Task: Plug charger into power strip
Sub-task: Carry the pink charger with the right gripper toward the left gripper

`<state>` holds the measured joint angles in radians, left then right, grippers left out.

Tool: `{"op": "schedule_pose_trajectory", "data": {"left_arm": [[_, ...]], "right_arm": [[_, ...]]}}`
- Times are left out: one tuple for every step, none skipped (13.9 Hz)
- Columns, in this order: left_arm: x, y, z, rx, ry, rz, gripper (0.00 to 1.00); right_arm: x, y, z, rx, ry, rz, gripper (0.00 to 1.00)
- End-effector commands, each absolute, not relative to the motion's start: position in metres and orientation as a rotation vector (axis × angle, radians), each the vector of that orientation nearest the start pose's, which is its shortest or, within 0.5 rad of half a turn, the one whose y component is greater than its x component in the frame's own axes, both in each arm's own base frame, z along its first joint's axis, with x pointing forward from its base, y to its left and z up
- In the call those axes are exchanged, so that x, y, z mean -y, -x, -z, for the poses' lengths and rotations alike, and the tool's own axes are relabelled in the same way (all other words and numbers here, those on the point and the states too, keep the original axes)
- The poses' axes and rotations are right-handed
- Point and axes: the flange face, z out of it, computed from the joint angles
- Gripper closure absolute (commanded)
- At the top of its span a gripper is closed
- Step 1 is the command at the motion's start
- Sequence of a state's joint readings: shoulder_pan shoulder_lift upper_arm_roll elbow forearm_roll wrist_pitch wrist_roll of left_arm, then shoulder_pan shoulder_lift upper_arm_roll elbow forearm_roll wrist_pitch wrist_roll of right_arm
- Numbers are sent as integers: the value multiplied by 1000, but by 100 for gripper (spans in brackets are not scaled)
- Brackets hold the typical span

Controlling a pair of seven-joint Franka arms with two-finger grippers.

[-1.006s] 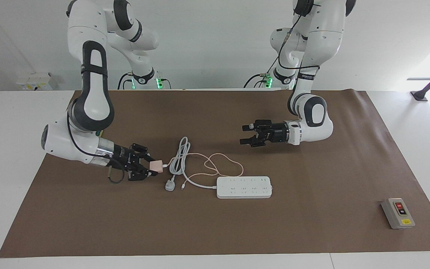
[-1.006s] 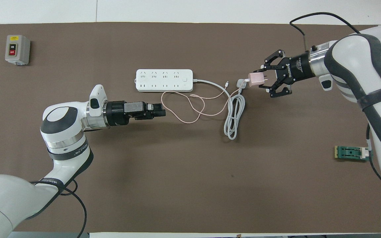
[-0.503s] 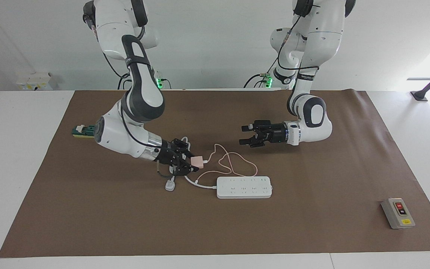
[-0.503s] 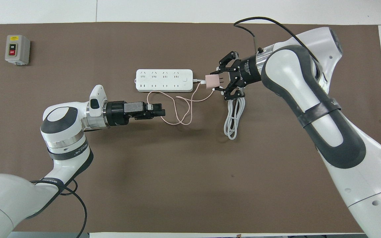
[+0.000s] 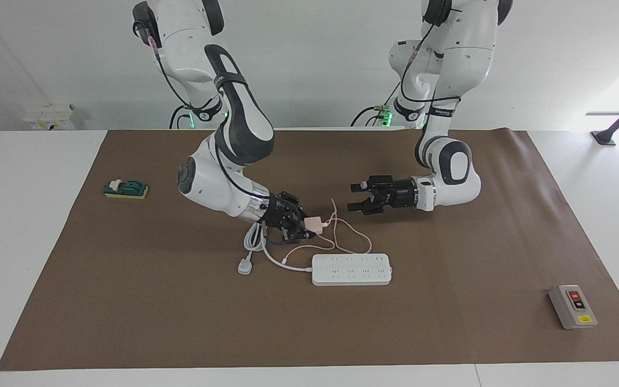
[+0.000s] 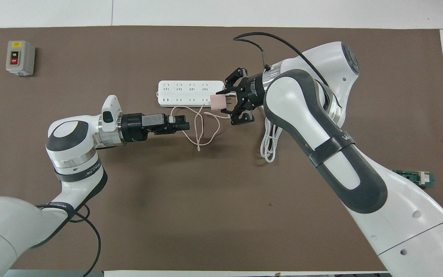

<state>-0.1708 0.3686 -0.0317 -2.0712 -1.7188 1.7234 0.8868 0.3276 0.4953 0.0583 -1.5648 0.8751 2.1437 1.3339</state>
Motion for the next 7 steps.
{"op": "schedule_pose_trajectory", "data": {"left_arm": [[205, -577, -273, 15, -1568, -45, 0], [205, -582, -276, 19, -1568, -55, 0], [205, -587, -279, 21, -1572, -65, 0], [205, -589, -278, 21, -1571, -66, 0], [206, -592, -276, 21, -1571, -66, 0], [208, -592, -277, 25, -1570, -65, 0], [208, -592, -278, 23, -1569, -64, 0]], "right_arm": [[-316, -638, -390, -1644, 1832, -697, 100], [-326, -636, -396, -1641, 1831, -701, 100], [-330, -634, -396, -1639, 1835, -702, 100], [-329, -635, -395, -1639, 1834, -698, 100], [-328, -637, -396, -1645, 1821, -674, 100], [-331, -637, -396, -1644, 1816, -658, 100], [-334, -636, -396, -1640, 1816, -651, 100]]}}
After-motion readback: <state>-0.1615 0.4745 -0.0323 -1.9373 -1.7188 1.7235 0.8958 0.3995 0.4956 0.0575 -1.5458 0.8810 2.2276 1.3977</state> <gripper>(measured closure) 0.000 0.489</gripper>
